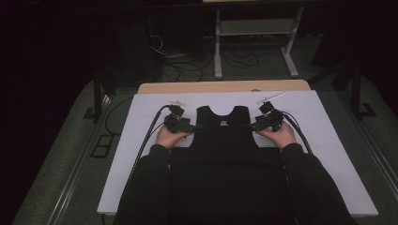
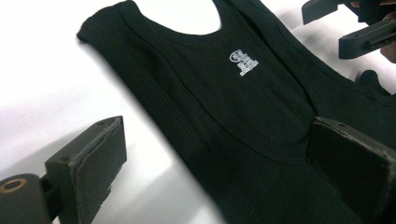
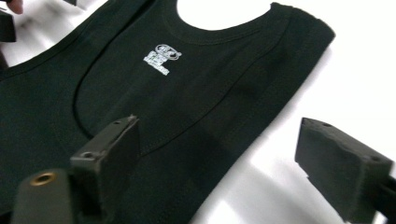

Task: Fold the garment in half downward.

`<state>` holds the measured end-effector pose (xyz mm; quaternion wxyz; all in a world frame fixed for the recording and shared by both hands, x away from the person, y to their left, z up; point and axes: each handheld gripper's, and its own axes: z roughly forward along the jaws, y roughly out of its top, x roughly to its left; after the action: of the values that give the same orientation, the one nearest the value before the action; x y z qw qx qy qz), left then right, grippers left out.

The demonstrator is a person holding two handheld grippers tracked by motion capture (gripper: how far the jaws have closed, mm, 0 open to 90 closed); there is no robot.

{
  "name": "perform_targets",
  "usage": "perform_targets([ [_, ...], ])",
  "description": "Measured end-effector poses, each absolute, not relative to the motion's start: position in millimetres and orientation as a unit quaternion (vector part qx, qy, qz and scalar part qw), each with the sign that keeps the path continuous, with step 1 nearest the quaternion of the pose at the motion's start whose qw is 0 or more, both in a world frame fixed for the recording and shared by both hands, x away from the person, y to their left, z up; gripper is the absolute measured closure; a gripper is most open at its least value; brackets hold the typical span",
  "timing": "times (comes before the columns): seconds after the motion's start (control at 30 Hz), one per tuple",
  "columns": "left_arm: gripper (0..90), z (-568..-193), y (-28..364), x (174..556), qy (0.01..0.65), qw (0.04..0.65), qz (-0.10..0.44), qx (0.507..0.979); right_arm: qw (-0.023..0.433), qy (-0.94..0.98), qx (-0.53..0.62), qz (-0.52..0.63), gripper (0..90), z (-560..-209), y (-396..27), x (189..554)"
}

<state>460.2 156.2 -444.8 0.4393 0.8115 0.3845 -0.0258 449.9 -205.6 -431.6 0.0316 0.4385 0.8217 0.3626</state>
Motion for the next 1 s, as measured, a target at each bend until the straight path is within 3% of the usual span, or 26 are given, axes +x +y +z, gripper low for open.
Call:
perform_targets([
  [0.7, 7.1, -453, 150, 460, 0.386, 0.436, -0.028, 0.813, 0.033, 0.819, 0.449, 0.356, 30.4, -445, -197, 451],
  [1.0, 17.7, -454, 148, 459, 0.382, 0.439, -0.019, 0.813, 0.043, 0.819, 0.439, 0.366, 43.4, -447, -194, 448],
])
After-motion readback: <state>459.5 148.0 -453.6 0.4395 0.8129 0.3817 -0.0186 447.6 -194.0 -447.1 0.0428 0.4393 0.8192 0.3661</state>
